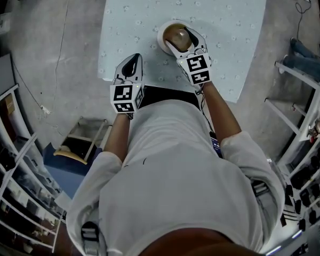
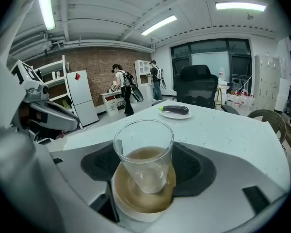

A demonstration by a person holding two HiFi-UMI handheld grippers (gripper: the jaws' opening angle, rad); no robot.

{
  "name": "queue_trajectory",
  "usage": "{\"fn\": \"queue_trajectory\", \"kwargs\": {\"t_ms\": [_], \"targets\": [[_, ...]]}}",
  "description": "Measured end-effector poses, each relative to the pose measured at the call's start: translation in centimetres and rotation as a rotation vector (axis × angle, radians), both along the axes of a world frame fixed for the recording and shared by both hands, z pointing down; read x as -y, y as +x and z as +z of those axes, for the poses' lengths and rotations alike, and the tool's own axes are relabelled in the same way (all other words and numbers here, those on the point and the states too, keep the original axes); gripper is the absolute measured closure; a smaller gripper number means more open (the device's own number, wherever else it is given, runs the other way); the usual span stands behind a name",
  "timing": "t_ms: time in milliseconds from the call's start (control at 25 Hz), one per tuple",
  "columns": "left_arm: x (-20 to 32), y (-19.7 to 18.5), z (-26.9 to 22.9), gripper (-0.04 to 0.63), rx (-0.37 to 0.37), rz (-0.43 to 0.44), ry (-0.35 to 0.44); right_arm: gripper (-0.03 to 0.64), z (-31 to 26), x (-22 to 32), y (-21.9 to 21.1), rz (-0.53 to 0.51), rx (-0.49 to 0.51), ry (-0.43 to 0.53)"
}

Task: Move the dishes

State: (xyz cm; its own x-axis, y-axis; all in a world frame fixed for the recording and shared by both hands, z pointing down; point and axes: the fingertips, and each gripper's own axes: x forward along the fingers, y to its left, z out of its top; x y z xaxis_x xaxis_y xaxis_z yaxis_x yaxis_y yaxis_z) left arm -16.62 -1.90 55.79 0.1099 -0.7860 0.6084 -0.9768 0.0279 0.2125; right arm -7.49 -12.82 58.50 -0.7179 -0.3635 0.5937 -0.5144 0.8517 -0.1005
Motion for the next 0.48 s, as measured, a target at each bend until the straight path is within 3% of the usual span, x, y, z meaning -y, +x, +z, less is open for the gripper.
{"fn": "queue_trajectory", "kwargs": {"t_ms": [480], "targets": [[-0.88, -0.65, -0.04, 0.577, 0.006, -0.023, -0.008, 0.334, 0.4, 0.21, -0.38, -0.009, -0.012, 0.017]]}}
